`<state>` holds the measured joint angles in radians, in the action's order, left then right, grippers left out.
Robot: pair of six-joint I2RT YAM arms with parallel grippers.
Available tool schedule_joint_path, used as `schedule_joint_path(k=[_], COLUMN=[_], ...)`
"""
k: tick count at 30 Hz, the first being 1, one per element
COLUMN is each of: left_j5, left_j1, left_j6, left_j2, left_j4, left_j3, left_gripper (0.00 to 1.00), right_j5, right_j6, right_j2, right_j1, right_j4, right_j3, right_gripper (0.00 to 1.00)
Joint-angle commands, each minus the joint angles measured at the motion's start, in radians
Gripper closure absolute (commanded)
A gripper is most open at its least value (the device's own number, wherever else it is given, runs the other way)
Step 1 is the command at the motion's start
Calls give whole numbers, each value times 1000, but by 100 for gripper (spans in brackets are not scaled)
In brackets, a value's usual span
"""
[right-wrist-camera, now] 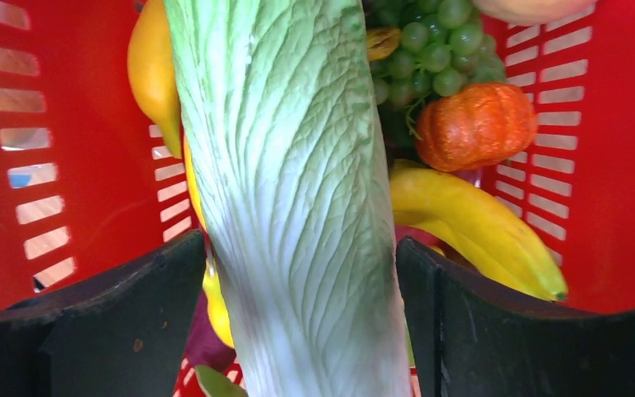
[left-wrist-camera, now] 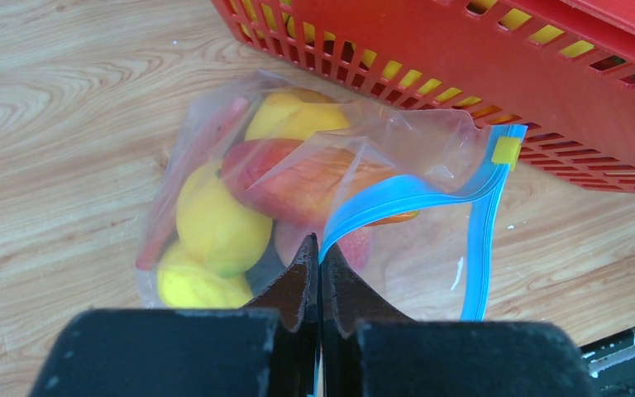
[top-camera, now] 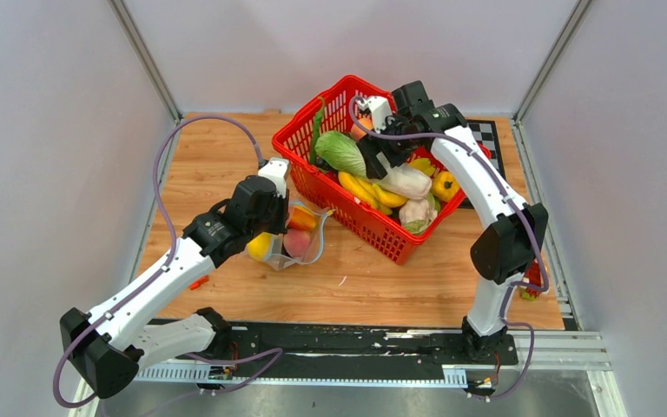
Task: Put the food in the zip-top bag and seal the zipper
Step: Place the fake vegetable in the bin, then pick up the fake fruit from the bin.
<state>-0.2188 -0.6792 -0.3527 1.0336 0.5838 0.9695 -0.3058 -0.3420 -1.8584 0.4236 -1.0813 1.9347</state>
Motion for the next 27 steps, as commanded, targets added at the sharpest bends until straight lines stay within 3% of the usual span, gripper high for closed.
schedule_joint_path(k=[1, 9, 16, 21, 27], left_j5=[-9, -5, 8, 19, 21], left_j1=[1, 0, 1, 0, 1], left_j6=[7, 9, 13, 19, 14], left_j2=[-20, -27, -29, -25, -36], left_j4=[-14, -7, -11, -18, -17], left_j3=[23, 28, 34, 34, 22], left_gripper=[100, 100, 100, 100, 100], right_j5=[14, -10, -37, -36, 11], right_j6=[-2, 41, 115, 105, -38], right_j2=[63, 130, 293, 248, 131], right_j1=[-14, -17, -17, -16, -16], right_j4=[88, 124, 187, 124, 72], right_j3=[16, -40, -273, -321, -272], right_gripper=[13, 15, 26, 26, 20])
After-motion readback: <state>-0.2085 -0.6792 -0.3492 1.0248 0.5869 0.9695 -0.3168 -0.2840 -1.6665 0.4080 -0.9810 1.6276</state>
